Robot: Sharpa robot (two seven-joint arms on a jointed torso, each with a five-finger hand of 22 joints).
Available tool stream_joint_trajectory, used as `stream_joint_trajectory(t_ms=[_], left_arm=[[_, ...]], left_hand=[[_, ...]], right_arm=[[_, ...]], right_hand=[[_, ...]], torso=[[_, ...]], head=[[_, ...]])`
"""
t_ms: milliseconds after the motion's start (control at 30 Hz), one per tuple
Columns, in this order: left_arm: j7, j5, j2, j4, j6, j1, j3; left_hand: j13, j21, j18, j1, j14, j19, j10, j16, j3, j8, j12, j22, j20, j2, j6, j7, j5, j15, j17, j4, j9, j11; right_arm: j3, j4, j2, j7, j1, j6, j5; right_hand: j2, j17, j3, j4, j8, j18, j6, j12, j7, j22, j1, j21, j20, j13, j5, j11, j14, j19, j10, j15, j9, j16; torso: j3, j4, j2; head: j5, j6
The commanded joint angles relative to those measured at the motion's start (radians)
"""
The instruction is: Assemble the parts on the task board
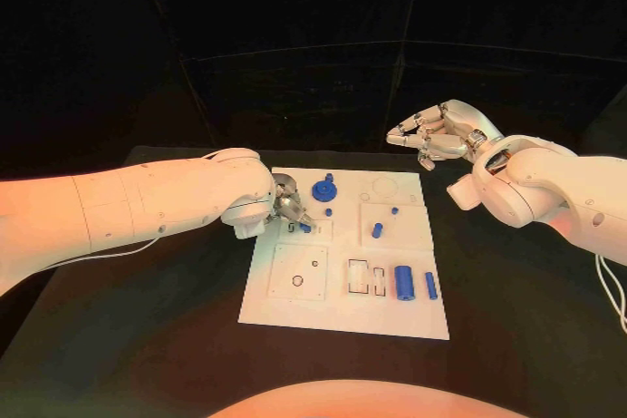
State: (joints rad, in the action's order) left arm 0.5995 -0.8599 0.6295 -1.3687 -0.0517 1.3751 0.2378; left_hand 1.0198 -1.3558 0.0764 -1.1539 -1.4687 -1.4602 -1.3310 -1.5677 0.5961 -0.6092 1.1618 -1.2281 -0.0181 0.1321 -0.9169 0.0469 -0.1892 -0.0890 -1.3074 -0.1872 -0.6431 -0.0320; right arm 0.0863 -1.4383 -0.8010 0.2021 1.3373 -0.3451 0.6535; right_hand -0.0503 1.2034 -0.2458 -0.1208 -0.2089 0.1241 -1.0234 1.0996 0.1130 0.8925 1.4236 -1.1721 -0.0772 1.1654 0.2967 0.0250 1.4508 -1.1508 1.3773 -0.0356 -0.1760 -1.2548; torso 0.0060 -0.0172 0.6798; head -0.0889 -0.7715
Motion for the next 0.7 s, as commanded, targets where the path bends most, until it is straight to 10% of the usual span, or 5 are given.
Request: stream_joint_trajectory(t_ms=[33, 700], left_arm=[[0.005, -0.022, -0.002, 0.001, -0.031, -0.001, 0.0], [0.019, -0.05, -0.01, 0.007, -0.037, -0.002, 0.0]], left_hand=[[-0.001, 0.0, -0.008, -0.006, -0.102, -0.005, -0.004, -0.003, 0.161, -0.003, 0.0, 0.0, -0.003, -0.001, 0.0, -0.004, -0.006, 0.001, -0.263, 0.167, 0.0, 0.0], [0.001, -0.005, -0.01, -0.006, -0.102, -0.008, -0.005, -0.003, 0.162, -0.003, 0.001, -0.009, -0.003, -0.001, -0.001, -0.004, -0.006, 0.001, -0.263, 0.17, 0.0, 0.0]], right_arm=[[-0.001, 0.0, 0.002, 0.006, 0.002, 0.009, 0.0], [-0.001, -0.005, -0.001, 0.01, 0.002, -0.001, 0.007]], right_hand=[[-0.009, 0.0, -0.006, -0.001, -0.006, 0.009, 0.007, 0.0, 0.002, -0.002, 0.002, 0.005, -0.002, 0.001, 0.005, 0.006, -0.002, 0.008, 0.0, 0.003, -0.001, 0.003], [-0.008, -0.002, -0.008, 0.0, -0.007, 0.011, 0.008, -0.002, 0.002, -0.007, 0.001, 0.009, -0.003, 0.0, 0.009, 0.006, -0.003, 0.013, -0.001, 0.003, -0.002, 0.006]], torso=[[0.0006, 0.0001, 0.0], [0.0009, -0.0018, 0.0]], head=[[-0.001, 0.002], [-0.001, -0.002]])
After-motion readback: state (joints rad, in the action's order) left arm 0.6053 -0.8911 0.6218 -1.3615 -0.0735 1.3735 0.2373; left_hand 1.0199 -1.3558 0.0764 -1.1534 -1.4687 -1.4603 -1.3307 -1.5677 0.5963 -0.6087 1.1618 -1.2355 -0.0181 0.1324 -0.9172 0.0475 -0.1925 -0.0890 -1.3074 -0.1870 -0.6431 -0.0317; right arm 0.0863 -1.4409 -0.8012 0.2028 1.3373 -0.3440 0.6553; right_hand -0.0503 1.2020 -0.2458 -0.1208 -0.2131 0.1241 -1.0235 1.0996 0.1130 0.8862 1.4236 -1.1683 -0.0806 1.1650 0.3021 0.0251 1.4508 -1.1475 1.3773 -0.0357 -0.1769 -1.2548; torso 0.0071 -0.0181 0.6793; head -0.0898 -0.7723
